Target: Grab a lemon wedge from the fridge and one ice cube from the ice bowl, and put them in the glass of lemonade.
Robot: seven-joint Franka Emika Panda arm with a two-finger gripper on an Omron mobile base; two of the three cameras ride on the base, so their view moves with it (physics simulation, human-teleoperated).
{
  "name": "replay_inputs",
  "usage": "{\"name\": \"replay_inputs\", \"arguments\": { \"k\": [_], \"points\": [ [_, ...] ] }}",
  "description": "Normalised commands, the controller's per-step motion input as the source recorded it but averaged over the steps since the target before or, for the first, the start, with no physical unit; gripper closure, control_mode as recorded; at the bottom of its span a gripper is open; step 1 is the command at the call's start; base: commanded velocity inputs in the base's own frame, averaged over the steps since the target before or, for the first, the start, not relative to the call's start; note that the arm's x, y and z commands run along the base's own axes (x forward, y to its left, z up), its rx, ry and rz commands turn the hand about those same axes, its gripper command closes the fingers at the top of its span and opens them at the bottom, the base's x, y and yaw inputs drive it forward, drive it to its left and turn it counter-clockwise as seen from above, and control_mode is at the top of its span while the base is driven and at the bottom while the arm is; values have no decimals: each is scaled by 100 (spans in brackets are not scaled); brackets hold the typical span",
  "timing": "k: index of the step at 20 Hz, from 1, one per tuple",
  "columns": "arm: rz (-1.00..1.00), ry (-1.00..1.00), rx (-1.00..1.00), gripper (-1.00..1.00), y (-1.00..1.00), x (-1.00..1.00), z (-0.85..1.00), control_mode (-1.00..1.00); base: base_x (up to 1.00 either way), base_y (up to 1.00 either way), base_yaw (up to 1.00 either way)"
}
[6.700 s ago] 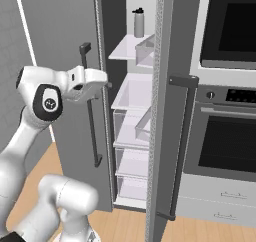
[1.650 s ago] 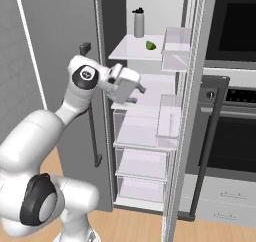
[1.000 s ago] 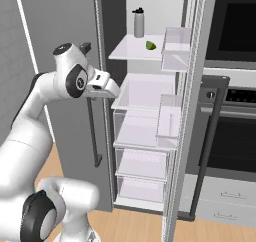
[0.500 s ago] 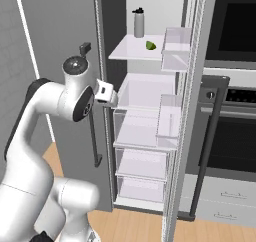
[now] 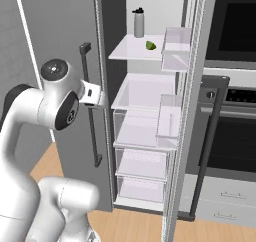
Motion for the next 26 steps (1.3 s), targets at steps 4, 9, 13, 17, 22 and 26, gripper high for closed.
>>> {"name": "replay_inputs", "arguments": {
  "k": [4, 9, 13, 17, 22, 26],
  "points": [
    [0, -4, 0, -100, 12, 0, 0, -100, 0, 0, 0],
    [-2, 0, 1, -100, -18, 17, -3, -100, 0, 0, 0],
    [-15, -12, -2, -100, 3, 0, -17, -100, 0, 0, 0],
    [0, 0, 0, -100, 3, 0, 0, 100, 0, 6, -2],
    [0, 0, 0, -100, 0, 0, 0, 100, 33, -27, -25],
    [0, 0, 0, -100, 0, 0, 0, 100, 40, -35, -33]
  ]
}}
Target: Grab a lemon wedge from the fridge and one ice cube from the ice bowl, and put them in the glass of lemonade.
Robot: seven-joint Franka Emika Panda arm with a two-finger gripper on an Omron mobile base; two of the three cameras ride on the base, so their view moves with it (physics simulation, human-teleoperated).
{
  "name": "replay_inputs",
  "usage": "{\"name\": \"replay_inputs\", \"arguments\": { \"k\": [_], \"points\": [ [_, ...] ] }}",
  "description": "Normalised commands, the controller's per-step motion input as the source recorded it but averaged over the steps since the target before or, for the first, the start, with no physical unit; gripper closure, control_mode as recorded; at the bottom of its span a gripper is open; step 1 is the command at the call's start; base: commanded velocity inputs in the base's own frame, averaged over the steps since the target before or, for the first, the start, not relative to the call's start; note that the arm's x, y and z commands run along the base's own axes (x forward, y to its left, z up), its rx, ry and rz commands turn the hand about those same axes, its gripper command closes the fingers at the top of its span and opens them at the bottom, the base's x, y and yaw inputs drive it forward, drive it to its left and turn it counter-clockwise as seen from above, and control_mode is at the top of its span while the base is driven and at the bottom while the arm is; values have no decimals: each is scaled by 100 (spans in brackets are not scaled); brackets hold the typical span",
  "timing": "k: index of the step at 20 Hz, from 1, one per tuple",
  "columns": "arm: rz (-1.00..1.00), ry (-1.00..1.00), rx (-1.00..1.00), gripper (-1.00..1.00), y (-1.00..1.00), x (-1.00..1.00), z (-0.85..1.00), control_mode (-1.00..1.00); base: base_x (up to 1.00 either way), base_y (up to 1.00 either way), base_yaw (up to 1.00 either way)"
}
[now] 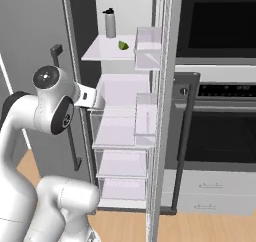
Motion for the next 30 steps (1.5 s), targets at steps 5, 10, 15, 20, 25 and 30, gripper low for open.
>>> {"name": "replay_inputs", "arguments": {
  "k": [5, 10, 15, 20, 25, 30],
  "points": [
    [0, 0, 0, -100, 0, 0, 0, 100, 60, -18, -11],
    [0, 0, 0, -100, 0, 0, 0, 100, 67, 0, 0],
    [0, 0, 0, -100, 0, 0, 0, 100, 56, -9, 0],
    [0, 0, 0, -100, 0, 0, 0, 100, 49, -38, 3],
    [0, 0, 0, -100, 0, 0, 0, 100, 39, -25, 5],
    [0, 0, 0, -100, 0, 0, 0, 100, 44, 0, 4]
  ]
}}
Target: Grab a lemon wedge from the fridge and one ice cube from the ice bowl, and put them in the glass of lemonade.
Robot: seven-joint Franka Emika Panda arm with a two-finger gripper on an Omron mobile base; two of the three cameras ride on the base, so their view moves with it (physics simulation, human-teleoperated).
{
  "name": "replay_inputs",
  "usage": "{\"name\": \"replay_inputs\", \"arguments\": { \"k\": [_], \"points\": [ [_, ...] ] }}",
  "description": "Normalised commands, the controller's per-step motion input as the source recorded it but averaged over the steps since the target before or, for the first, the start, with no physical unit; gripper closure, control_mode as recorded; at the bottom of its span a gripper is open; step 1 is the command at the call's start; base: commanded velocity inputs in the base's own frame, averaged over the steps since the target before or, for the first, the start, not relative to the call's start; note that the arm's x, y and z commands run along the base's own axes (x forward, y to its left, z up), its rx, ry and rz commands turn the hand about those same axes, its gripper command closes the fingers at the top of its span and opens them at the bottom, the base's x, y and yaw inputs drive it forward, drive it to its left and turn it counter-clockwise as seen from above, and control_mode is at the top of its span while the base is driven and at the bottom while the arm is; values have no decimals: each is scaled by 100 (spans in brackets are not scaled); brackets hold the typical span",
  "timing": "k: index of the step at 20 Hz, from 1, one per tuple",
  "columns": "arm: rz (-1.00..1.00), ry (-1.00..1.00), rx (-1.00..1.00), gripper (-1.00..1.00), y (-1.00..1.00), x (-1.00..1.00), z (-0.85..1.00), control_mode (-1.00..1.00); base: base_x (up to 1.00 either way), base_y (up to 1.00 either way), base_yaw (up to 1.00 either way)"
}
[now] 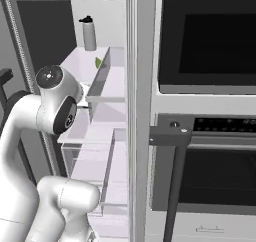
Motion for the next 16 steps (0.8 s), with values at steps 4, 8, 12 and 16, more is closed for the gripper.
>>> {"name": "replay_inputs", "arguments": {
  "k": [4, 8, 12, 16],
  "points": [
    [0, 0, 0, -100, 0, 0, 0, 100, 56, 23, 0],
    [0, 0, 0, -100, 0, 0, 0, 100, 64, 25, -3],
    [0, 0, 0, -100, 0, 0, 0, 100, 55, 18, -1],
    [0, -2, 0, -100, 0, 0, 0, -100, 1, 3, 0]
  ]
}}
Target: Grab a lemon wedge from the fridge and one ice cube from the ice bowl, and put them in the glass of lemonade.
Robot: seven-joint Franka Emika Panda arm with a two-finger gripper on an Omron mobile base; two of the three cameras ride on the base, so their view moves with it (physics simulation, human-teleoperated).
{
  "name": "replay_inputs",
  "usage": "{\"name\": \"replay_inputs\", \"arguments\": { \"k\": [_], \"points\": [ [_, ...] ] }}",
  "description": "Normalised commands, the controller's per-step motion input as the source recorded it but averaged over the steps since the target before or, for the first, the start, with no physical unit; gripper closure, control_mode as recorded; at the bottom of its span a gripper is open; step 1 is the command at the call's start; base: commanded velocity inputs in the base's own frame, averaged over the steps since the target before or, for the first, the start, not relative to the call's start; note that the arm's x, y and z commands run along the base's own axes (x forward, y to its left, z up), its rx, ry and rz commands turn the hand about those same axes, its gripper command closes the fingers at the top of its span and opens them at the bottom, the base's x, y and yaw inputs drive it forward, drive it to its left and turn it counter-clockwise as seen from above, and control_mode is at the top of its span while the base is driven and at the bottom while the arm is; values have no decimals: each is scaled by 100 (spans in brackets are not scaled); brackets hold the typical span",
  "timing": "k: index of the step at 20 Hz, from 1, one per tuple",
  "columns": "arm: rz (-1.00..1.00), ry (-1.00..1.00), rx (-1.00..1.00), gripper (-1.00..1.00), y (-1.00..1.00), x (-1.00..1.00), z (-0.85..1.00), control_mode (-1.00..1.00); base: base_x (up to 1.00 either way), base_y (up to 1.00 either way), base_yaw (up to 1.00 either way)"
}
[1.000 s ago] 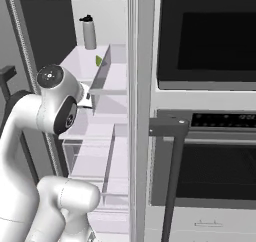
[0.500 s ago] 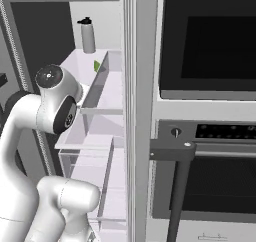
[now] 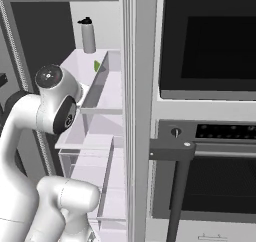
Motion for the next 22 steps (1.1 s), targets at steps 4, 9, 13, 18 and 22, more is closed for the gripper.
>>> {"name": "replay_inputs", "arguments": {
  "k": [4, 9, 13, 18, 22],
  "points": [
    [4, -33, 0, -100, 29, -49, 9, -100, 0, 0, 0],
    [6, -26, 0, -100, 58, -48, 1, -100, 0, 0, 0],
    [0, 9, 0, -100, 23, 25, 27, -100, 0, 0, 0],
    [0, 27, 0, -100, -8, 29, 100, -100, 0, 0, 0],
    [9, 17, 0, -100, -21, 5, 100, -100, 0, 0, 0]
  ]
}}
